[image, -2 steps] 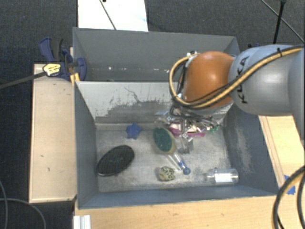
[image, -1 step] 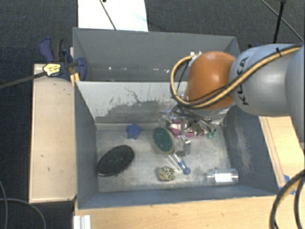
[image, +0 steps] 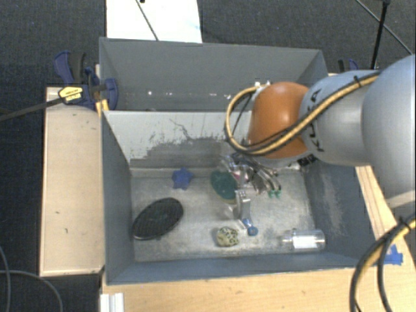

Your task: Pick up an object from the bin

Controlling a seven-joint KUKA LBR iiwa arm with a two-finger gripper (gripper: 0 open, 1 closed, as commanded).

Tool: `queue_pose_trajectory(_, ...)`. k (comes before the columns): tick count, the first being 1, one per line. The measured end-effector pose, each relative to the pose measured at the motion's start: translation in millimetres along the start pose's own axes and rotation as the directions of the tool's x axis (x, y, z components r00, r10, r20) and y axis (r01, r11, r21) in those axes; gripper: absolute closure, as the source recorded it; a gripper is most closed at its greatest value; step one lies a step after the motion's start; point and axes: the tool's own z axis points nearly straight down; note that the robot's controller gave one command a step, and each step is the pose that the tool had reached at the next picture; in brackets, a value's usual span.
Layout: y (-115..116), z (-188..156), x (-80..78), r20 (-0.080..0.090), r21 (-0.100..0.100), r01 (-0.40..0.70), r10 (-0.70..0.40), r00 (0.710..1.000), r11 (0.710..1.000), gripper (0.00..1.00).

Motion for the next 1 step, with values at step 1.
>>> queue_pose_trajectory(1, -0.7, 2.6, 6.4, 0.002, -0.002, -0.373, 0.373, 0.928, 0.928, 0.00)
